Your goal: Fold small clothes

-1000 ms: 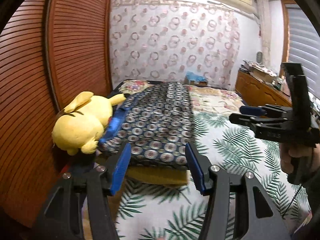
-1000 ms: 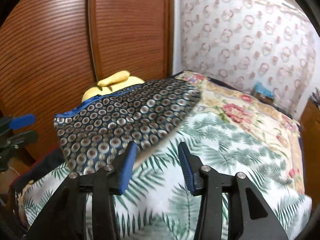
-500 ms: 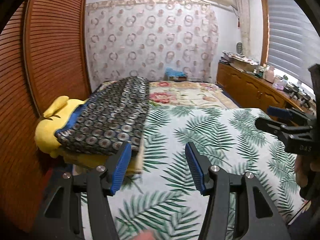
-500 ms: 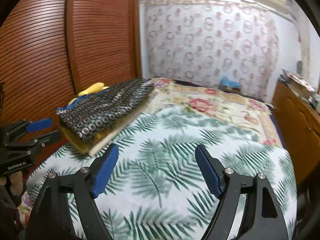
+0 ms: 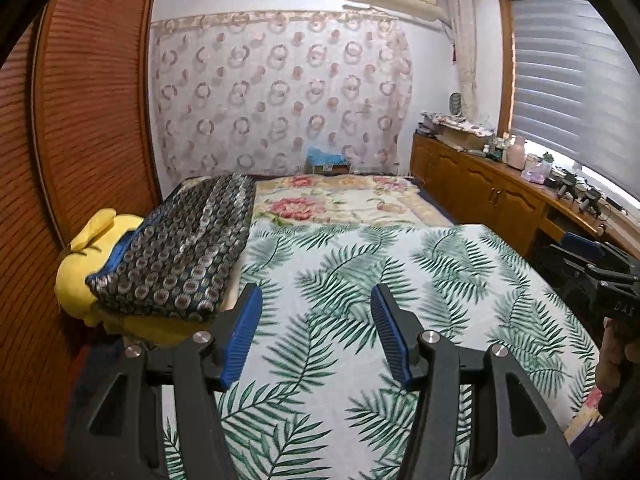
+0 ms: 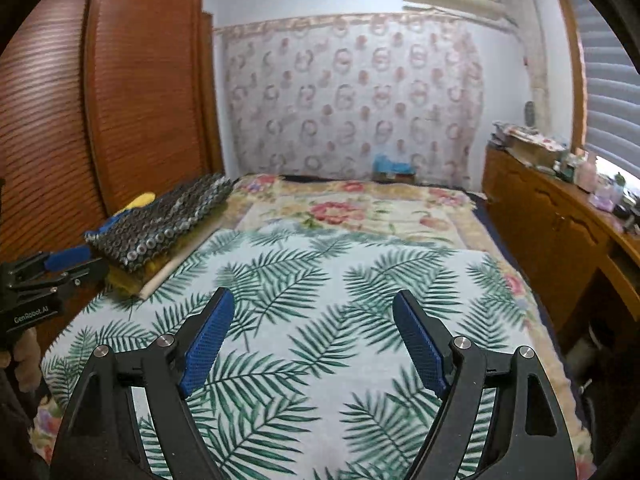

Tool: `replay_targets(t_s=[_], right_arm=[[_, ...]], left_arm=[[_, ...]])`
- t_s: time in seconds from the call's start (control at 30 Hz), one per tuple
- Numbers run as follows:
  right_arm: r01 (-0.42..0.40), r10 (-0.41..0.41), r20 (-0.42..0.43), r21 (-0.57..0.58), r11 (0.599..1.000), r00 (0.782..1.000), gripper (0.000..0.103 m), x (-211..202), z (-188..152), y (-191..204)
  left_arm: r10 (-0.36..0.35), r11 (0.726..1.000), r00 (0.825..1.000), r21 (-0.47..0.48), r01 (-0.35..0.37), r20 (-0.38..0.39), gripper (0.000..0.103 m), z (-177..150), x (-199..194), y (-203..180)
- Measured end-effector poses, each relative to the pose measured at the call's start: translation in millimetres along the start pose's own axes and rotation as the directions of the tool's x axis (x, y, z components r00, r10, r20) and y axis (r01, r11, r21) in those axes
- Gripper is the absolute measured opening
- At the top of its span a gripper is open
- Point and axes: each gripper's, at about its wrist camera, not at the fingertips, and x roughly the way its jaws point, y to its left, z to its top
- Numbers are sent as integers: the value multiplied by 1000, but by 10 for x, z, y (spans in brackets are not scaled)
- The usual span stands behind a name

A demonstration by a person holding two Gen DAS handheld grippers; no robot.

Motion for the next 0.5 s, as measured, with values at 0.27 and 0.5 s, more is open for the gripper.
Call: replay_targets(t_s=[0.27,0.5], right_arm=[[46,-50,92,40,998,994,83,-369,134,-170],[68,-73,134,44,997,988,83,-546,183,-181]], left_arm=[[5,1000,998,21,-6,66,56,247,-241,-125],[15,1000,995,18,-17,100,56,311,-356,-125]])
